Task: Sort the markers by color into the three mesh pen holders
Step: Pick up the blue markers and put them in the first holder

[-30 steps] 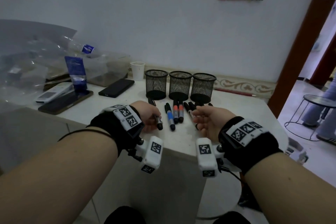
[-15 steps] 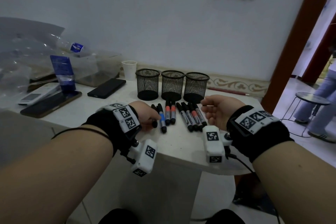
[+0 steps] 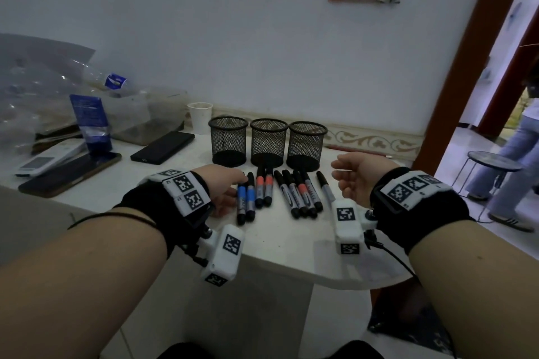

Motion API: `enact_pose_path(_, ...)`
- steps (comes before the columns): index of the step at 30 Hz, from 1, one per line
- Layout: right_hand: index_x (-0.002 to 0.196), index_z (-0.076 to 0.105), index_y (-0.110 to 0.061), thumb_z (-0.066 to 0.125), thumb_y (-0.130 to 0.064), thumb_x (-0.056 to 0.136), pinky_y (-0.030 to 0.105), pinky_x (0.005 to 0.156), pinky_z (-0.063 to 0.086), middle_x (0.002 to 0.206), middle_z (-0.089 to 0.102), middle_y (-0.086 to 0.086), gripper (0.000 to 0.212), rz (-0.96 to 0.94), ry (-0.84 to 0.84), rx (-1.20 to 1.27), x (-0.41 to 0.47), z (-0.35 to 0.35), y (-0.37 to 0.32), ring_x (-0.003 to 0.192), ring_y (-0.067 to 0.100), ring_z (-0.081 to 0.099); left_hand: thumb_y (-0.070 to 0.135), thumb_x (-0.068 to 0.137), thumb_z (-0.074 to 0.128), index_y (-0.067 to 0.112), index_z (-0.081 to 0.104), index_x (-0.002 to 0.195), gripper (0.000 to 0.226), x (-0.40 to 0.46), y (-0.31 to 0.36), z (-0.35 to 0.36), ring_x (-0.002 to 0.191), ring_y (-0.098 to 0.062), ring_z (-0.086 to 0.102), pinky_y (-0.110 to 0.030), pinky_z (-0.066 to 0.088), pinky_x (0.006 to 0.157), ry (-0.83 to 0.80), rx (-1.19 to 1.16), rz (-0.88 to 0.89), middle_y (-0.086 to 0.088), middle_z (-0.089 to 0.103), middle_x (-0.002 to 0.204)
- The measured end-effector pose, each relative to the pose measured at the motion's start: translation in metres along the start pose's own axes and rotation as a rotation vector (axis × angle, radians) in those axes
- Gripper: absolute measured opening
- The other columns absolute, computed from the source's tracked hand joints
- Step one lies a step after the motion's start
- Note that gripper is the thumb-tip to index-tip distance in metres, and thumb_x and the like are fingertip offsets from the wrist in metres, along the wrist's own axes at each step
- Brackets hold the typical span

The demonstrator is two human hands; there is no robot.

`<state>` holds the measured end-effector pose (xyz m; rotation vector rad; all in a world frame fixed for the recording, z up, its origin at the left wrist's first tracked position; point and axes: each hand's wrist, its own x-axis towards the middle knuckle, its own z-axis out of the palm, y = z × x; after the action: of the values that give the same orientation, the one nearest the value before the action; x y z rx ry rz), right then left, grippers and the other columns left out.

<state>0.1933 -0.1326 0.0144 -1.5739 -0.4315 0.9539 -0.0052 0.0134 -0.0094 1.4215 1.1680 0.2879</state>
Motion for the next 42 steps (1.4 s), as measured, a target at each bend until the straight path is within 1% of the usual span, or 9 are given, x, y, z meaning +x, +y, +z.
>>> enact_pose_path(6, 0.069, 0.057, -0.011, 0.053, -0.016, 0.089, 0.017, 0.037, 0.033, 0.047, 0.053, 0.0, 0.02, 0.085, -0.023, -0.196, 0.002, 0.013, 0.003, 0.034, 0.01, 0.043, 0.027, 0.09, 0.053, 0.014, 0.054, 0.106, 0.021, 0.0, 0.003, -0.007, 0.078, -0.02, 0.055, -0.032, 0.045, 0.063, 0.012, -0.17, 0.034, -0.009, 0.057, 0.096)
enact_pose_path(9, 0.076, 0.061, -0.009, 0.057, -0.01, 0.087, 0.021, 0.042, 0.033, 0.055, 0.052, 0.002, 0.011, 0.124, -0.036, -0.363, -0.004, 0.023, 0.004, 0.038, 0.012, 0.042, 0.03, 0.09, 0.053, 0.015, 0.055, 0.109, 0.025, 0.003, -0.001, -0.007, 0.082, -0.02, 0.053, -0.035, 0.044, 0.076, 0.016, -0.235, 0.029, -0.008, 0.057, 0.095)
enact_pose_path(13, 0.105, 0.065, -0.012, 0.041, -0.008, 0.093, 0.017, 0.045, 0.033, 0.061, 0.05, 0.005, 0.027, 0.085, -0.041, -0.544, -0.016, 0.038, 0.008, 0.042, 0.014, 0.039, 0.03, 0.09, 0.051, 0.017, 0.056, 0.111, 0.026, 0.004, -0.006, -0.008, 0.085, -0.02, 0.053, -0.035, 0.042, 0.087, 0.021, -0.309, 0.029, -0.007, 0.056, 0.097)
enact_pose_path(18, 0.132, 0.054, -0.008, 0.036, -0.009, 0.093, 0.027, 0.05, 0.039, 0.064, 0.054, 0.009, 0.043, 0.112, -0.057, -0.654, -0.018, 0.048, 0.011, 0.048, 0.018, 0.042, 0.028, 0.091, 0.05, 0.014, 0.056, 0.111, 0.025, -0.002, -0.006, -0.009, 0.081, -0.02, 0.052, -0.035, 0.044, 0.075, 0.0, -0.358, 0.043, -0.007, 0.056, 0.096)
enact_pose_path(20, 0.132, 0.053, -0.007, 0.035, -0.011, 0.093, 0.028, 0.05, 0.036, 0.063, 0.052, 0.009, 0.044, 0.11, -0.054, -0.693, -0.017, 0.049, 0.013, 0.048, 0.018, 0.04, 0.026, 0.092, 0.049, 0.014, 0.056, 0.11, 0.023, -0.007, -0.007, -0.008, 0.08, -0.02, 0.052, -0.036, 0.044, 0.075, -0.01, -0.375, 0.044, -0.007, 0.057, 0.094)
enact_pose_path(25, 0.128, 0.056, -0.01, 0.034, -0.015, 0.096, 0.024, 0.047, 0.031, 0.058, 0.045, 0.006, 0.039, 0.114, -0.027, -0.722, -0.026, 0.045, 0.015, 0.045, 0.017, 0.035, 0.027, 0.092, 0.048, 0.014, 0.055, 0.121, 0.032, -0.013, -0.009, -0.003, 0.102, -0.024, 0.052, -0.039, 0.04, 0.098, -0.021, -0.391, 0.058, -0.008, 0.056, 0.109)
enact_pose_path(30, 0.134, 0.053, -0.006, 0.036, -0.007, 0.092, 0.02, 0.044, 0.031, 0.058, 0.044, 0.006, 0.045, 0.114, -0.045, -0.701, -0.036, 0.034, 0.02, 0.044, 0.016, 0.034, 0.028, 0.092, 0.047, 0.012, 0.052, 0.129, 0.041, -0.017, -0.006, -0.002, 0.129, -0.026, 0.042, -0.036, 0.037, 0.093, 0.028, -0.443, 0.121, -0.011, 0.047, 0.137)
enact_pose_path(37, 0.121, 0.061, -0.009, 0.048, -0.014, 0.091, 0.024, 0.047, 0.04, 0.067, 0.056, 0.008, 0.033, 0.091, -0.046, -0.671, -0.042, 0.029, 0.028, 0.046, 0.019, 0.043, 0.027, 0.092, 0.046, 0.012, 0.054, 0.127, 0.039, -0.026, -0.004, 0.011, 0.129, -0.026, 0.043, -0.034, 0.038, 0.091, 0.003, -0.505, 0.166, -0.011, 0.052, 0.125)
enact_pose_path(42, 0.127, 0.057, -0.012, 0.043, -0.009, 0.096, 0.024, 0.049, 0.042, 0.074, 0.051, 0.005, 0.034, 0.007, -0.084, -0.692, -0.052, 0.035, 0.026, 0.053, 0.016, 0.045, 0.026, 0.092, 0.046, 0.012, 0.052, 0.131, 0.042, -0.026, -0.012, 0.007, 0.13, -0.028, 0.044, -0.037, 0.039, 0.097, 0.006, -0.516, 0.148, -0.011, 0.049, 0.139)
